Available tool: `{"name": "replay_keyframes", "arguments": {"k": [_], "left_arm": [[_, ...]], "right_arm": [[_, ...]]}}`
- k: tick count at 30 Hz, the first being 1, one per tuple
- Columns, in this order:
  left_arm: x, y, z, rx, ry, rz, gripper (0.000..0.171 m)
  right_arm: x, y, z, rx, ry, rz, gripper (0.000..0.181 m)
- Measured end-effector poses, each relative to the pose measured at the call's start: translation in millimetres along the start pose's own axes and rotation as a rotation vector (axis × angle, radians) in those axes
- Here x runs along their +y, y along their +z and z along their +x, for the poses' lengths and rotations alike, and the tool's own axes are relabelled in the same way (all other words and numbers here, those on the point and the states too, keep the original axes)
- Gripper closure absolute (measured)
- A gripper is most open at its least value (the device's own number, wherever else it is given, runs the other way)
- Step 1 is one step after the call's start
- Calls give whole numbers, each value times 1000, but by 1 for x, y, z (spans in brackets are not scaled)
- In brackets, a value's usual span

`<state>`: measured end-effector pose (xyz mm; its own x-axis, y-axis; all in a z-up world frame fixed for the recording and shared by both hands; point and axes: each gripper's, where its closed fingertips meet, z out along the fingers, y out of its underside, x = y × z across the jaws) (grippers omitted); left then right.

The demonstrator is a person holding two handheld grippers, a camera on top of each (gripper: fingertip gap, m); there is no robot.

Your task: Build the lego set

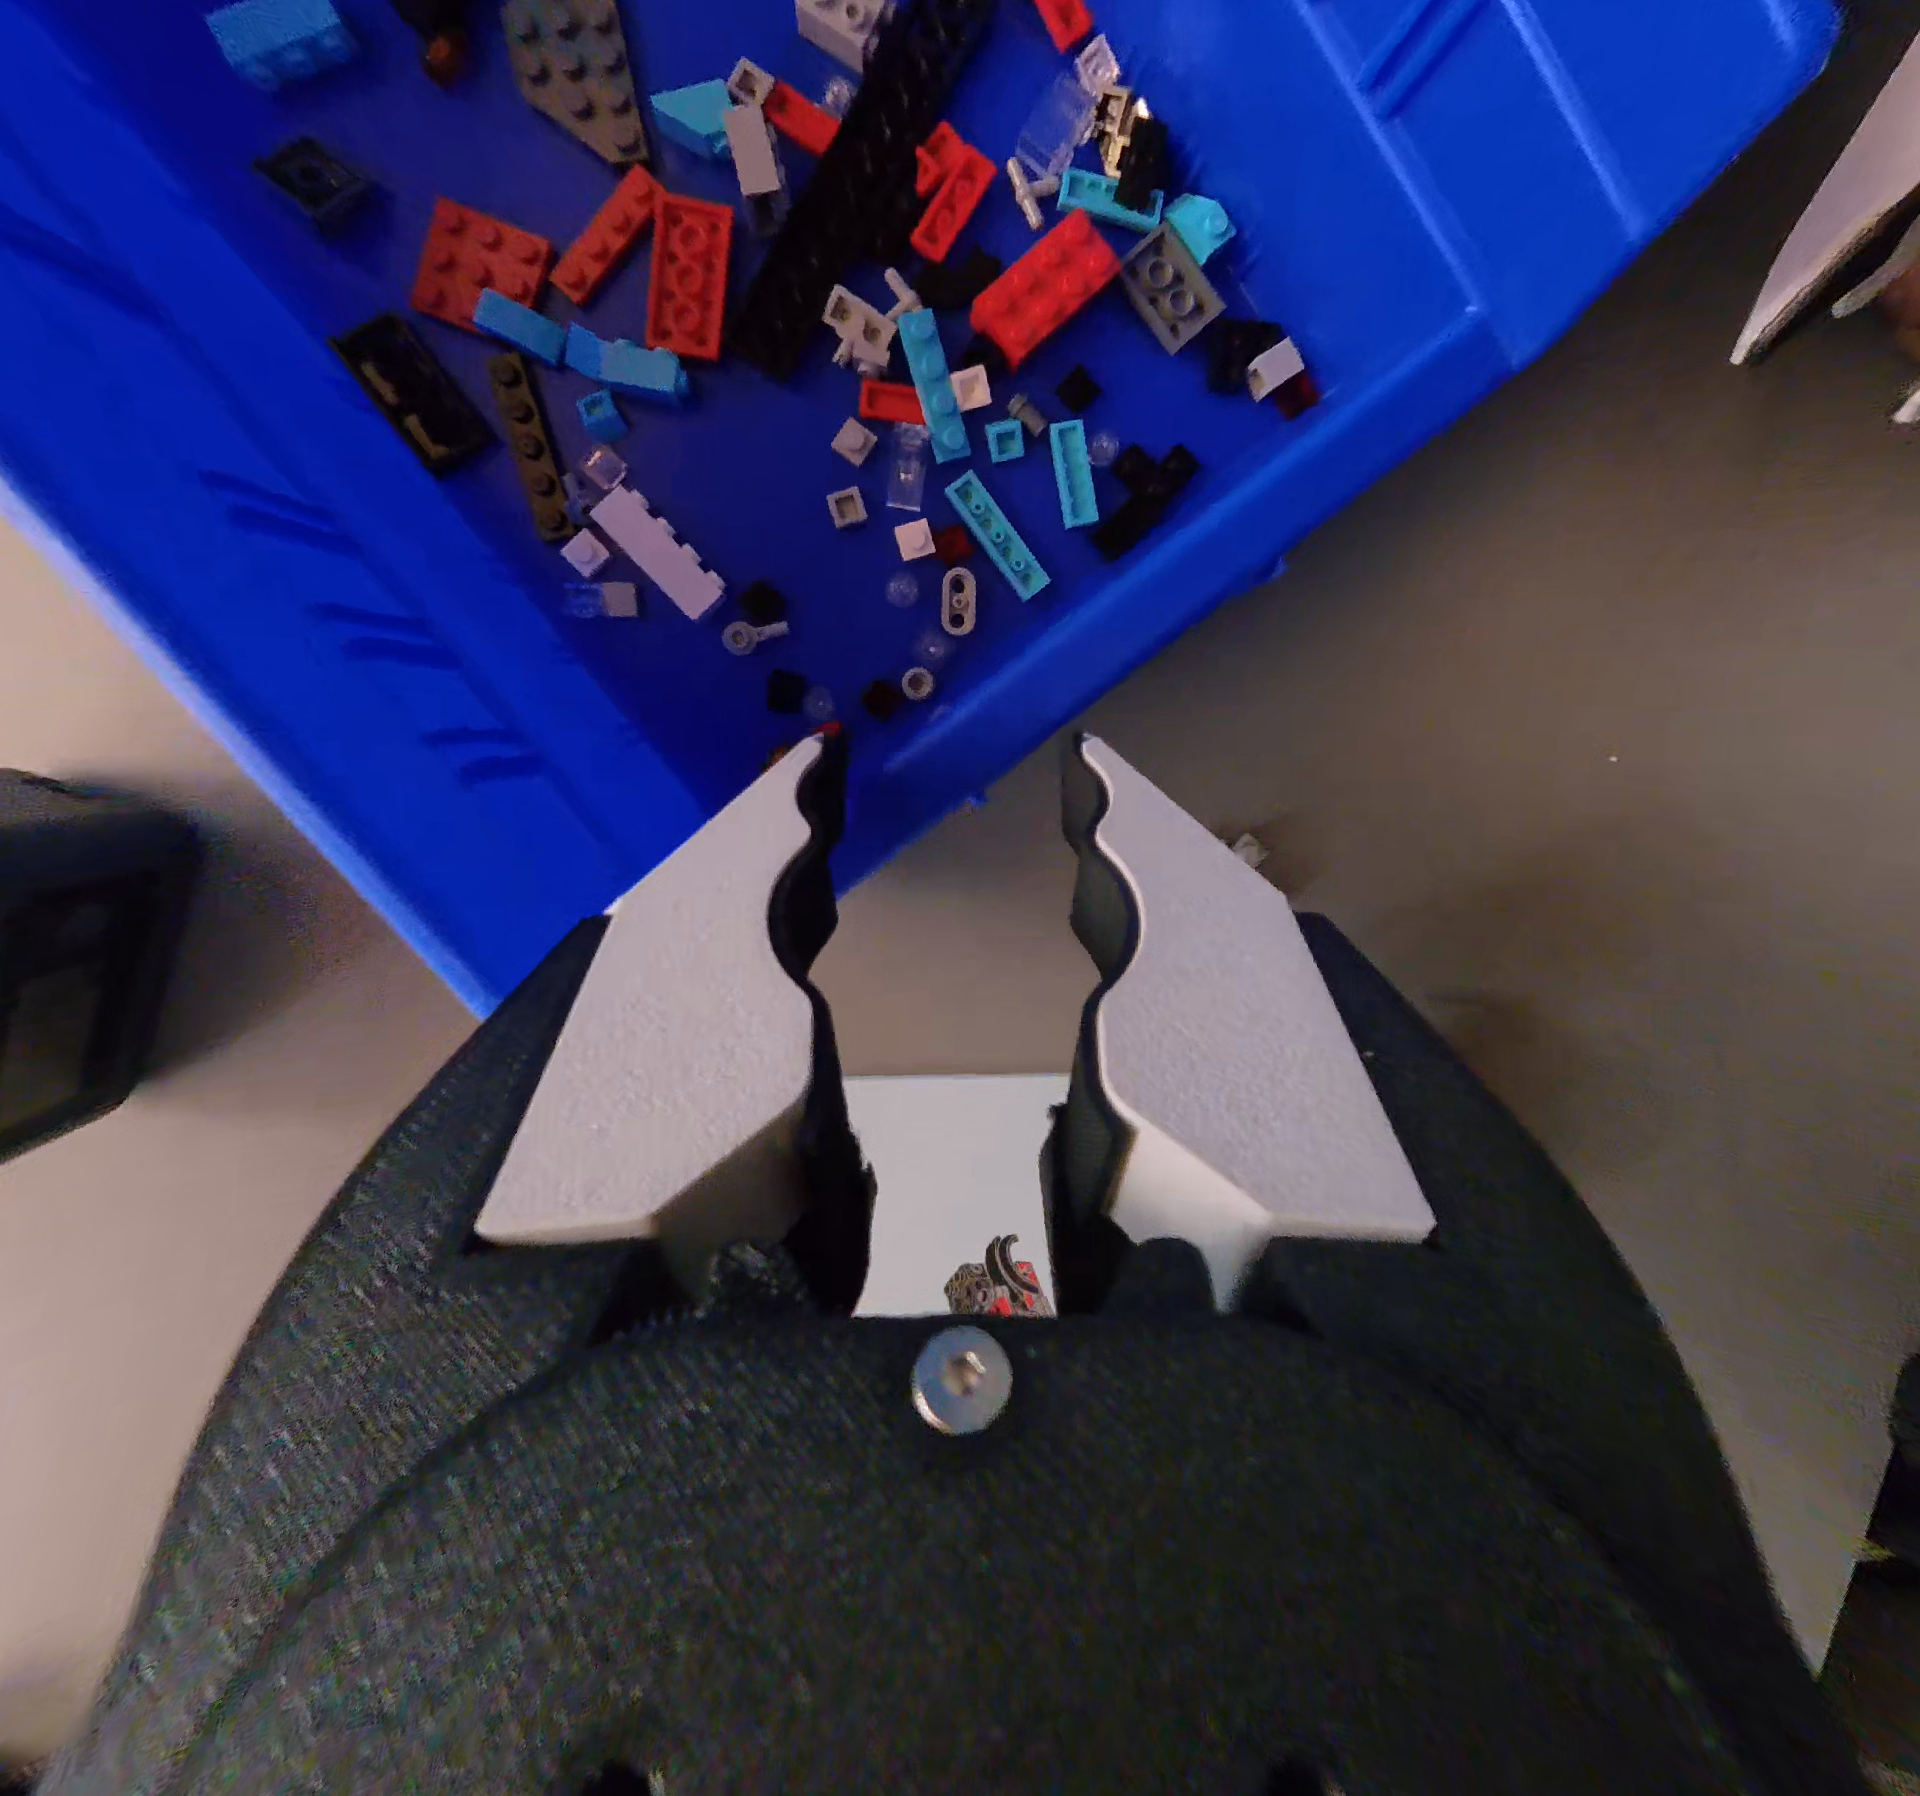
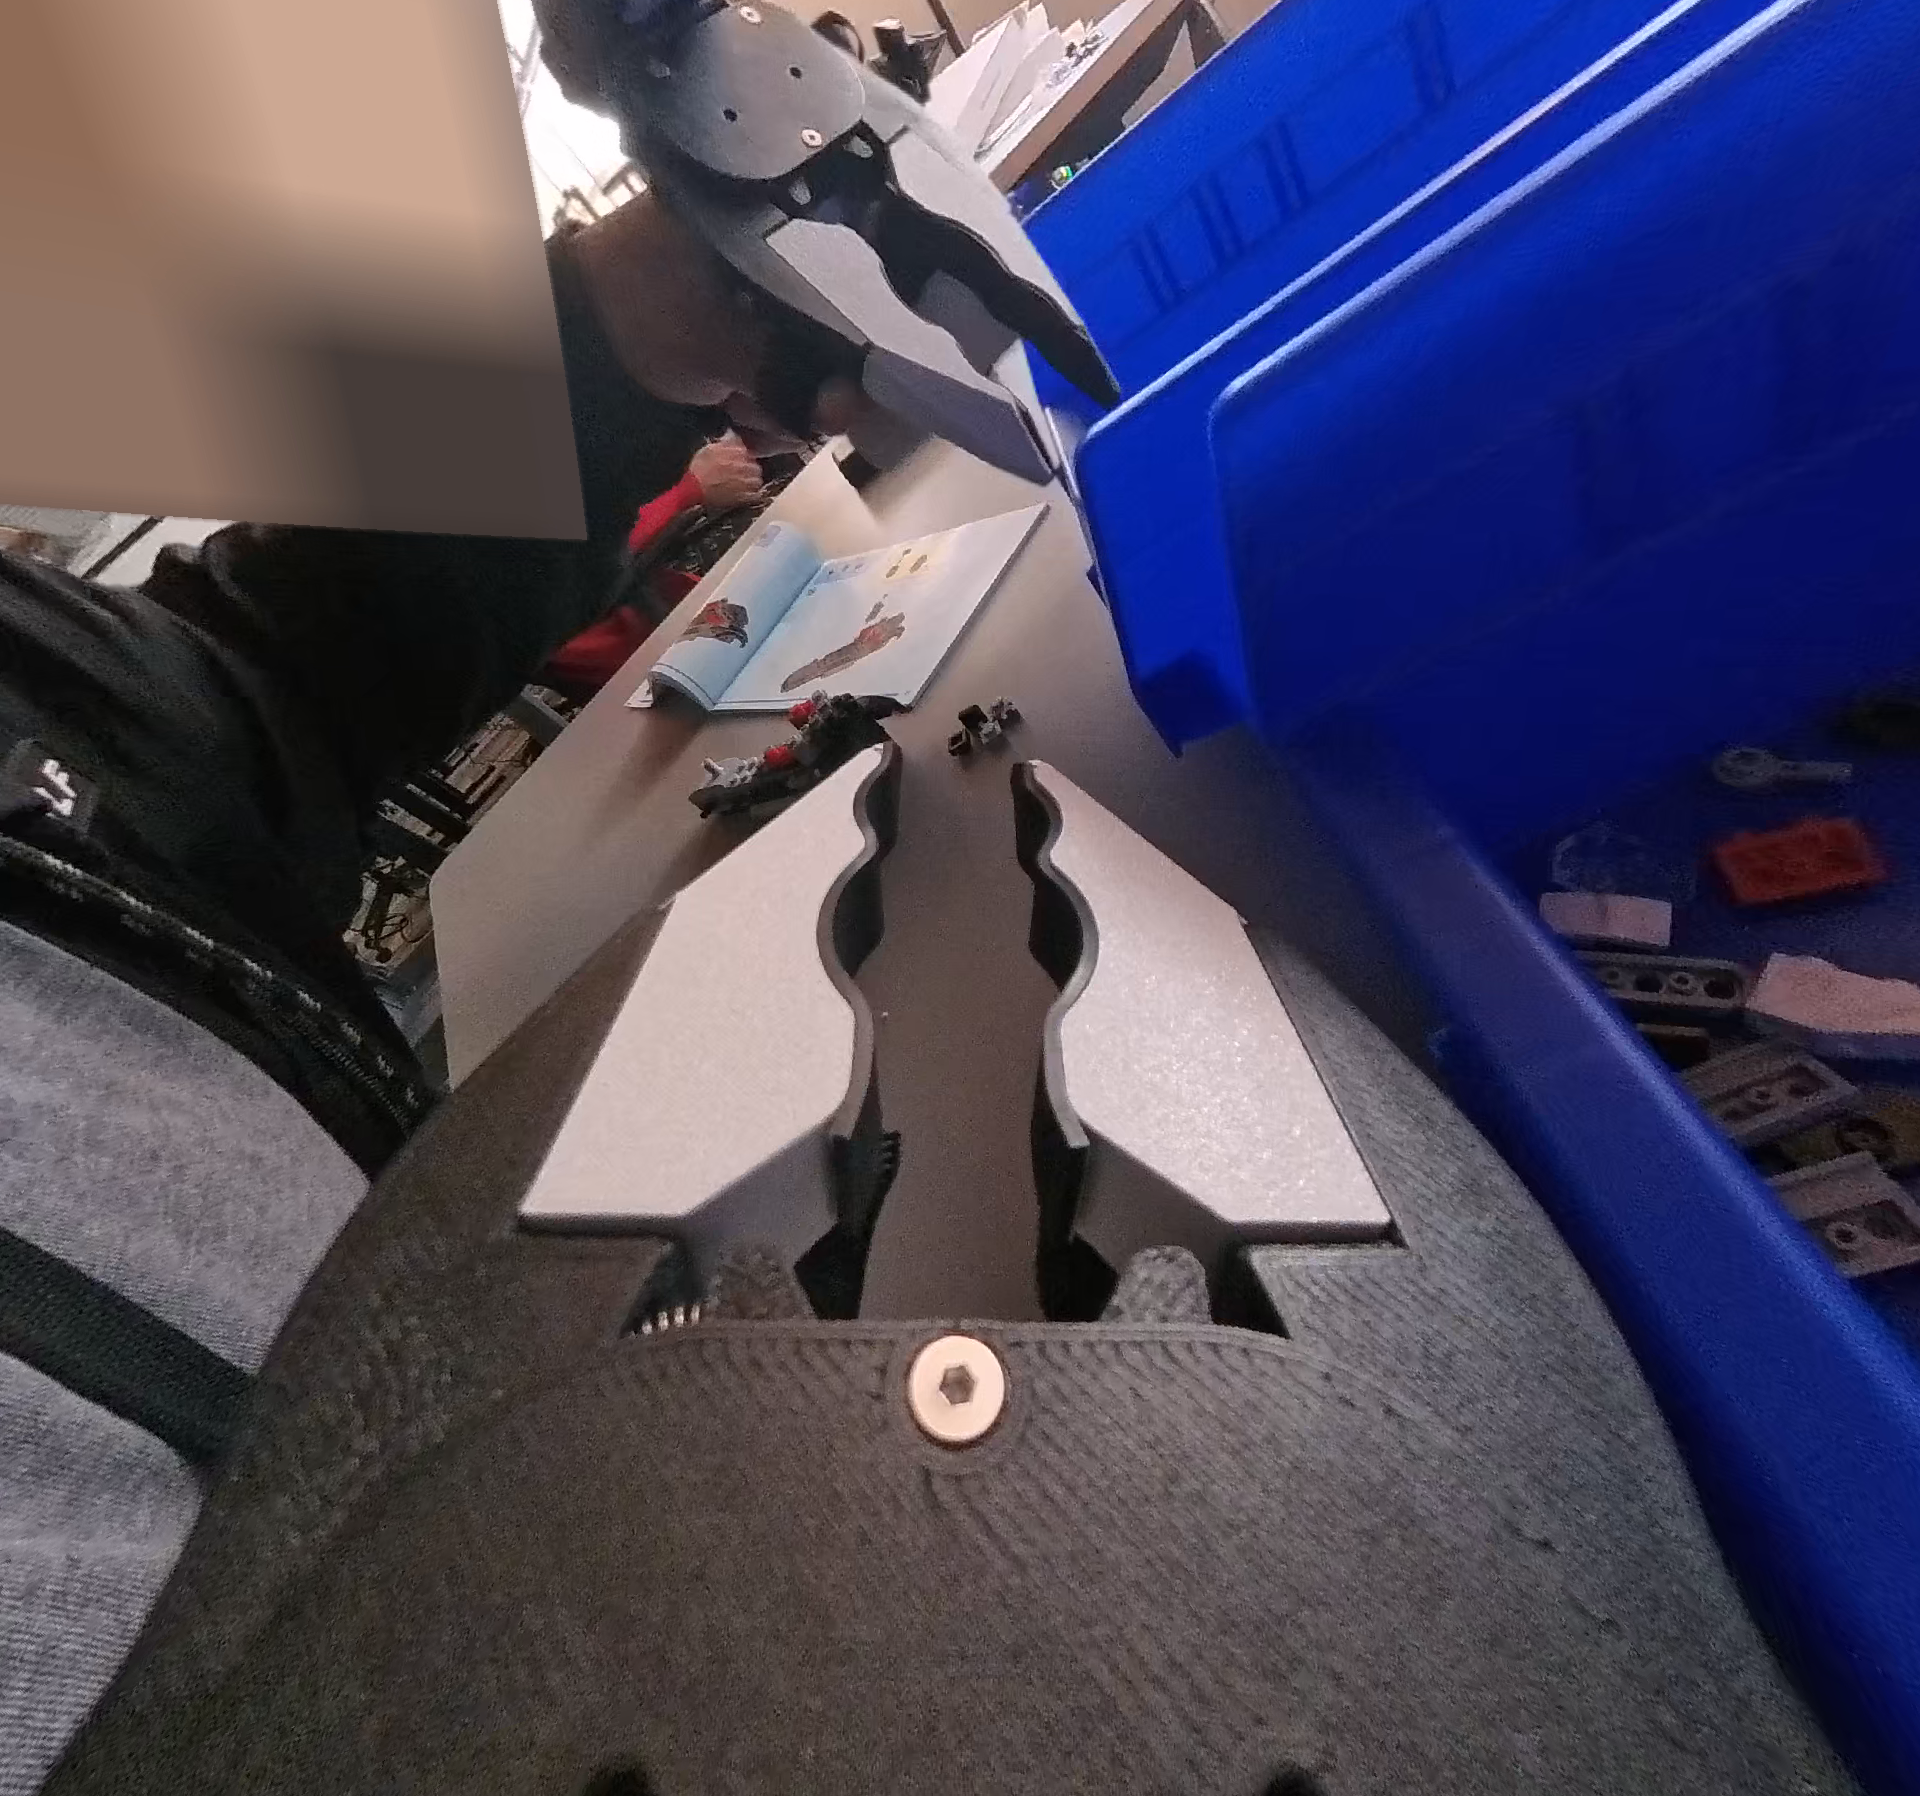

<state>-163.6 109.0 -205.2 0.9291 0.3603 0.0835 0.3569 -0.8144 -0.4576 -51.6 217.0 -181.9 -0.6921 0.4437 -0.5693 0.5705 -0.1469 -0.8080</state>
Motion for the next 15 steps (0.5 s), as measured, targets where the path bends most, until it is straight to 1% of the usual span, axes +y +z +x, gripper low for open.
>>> {"name": "replay_keyframes", "arguments": {"k": [15], "left_arm": [[3, -3, -2, -5, -17, 4, 128]], "right_arm": [[0, 0, 0, 1, -1, -2, 159]]}}
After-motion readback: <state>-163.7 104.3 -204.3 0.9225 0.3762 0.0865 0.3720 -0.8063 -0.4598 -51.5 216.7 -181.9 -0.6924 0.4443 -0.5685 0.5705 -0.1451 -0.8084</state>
